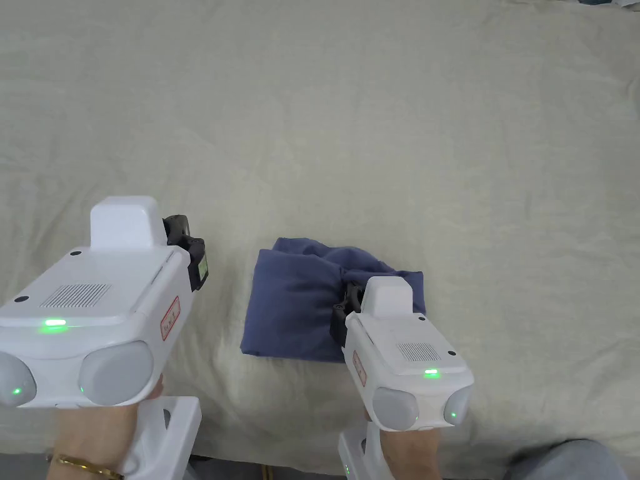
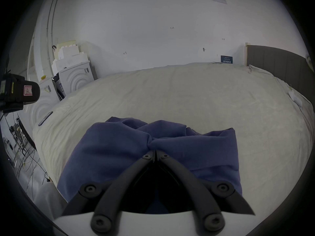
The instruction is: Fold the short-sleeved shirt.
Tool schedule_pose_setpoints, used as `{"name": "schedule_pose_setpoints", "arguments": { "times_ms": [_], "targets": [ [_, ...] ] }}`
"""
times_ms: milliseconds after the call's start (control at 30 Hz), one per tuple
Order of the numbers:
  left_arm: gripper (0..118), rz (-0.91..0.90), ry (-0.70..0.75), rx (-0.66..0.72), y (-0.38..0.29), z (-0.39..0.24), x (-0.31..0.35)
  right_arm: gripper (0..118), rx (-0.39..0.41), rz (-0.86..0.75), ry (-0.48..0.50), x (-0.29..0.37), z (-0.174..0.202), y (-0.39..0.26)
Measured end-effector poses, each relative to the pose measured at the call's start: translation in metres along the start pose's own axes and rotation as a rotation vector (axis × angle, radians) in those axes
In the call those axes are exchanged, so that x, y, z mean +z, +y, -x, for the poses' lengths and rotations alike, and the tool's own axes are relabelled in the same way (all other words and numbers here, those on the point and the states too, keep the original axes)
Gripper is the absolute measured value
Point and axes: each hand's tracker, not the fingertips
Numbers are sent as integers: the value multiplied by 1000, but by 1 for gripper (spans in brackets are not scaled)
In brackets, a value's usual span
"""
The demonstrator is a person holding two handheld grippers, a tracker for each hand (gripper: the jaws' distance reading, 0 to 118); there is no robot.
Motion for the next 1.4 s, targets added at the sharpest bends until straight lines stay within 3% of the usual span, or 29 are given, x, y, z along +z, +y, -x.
{"name": "schedule_pose_setpoints", "arguments": {
  "times_ms": [167, 200, 267, 333, 367, 400, 567, 733, 833, 933, 1200, 1267, 1333, 1400],
  "targets": [
    [0, 74, -98, 45, 8, 7, -5, 0, 13, 10, 5, -2, -1, 3],
    [6, 86, -126, 71, 10, 10, -8, 0, 10, 12, 8, -2, -2, 3],
    [38, 136, -185, 120, 15, 18, -15, 0, 15, 17, 12, -2, -1, 4],
    [94, 187, -224, 163, 20, 26, -26, 0, 14, 23, 17, -2, -2, 6],
    [109, 221, -240, 175, 22, 28, -33, 0, 11, 24, 19, -1, -2, 6],
    [115, 248, -263, 183, 24, 31, -37, 0, 9, 24, 22, -1, -3, 6],
    [115, 482, -573, 298, 26, 48, -82, 0, 9, 30, 24, -2, -3, 7],
    [116, 678, -700, 264, 5, 42, -125, 0, 5, 39, 27, -2, -4, 9],
    [116, 787, -727, 221, -8, 31, -139, 0, 0, 39, 27, -1, -4, 9],
    [116, 787, -732, 221, -15, 23, -148, 0, -1, 40, 27, -1, -4, 9],
    [115, 807, -791, 336, -16, 18, -160, 0, -8, 42, 27, -1, -4, 9],
    [104, 818, -822, 373, -19, 15, -161, 0, -14, 43, 29, -1, -5, 10],
    [82, 841, -819, 373, -22, 9, -161, 0, -27, 46, 32, -1, -6, 11],
    [75, 821, -796, 296, -22, 6, -159, 0, -48, 49, 42, -1, -9, 11]
  ]
}}
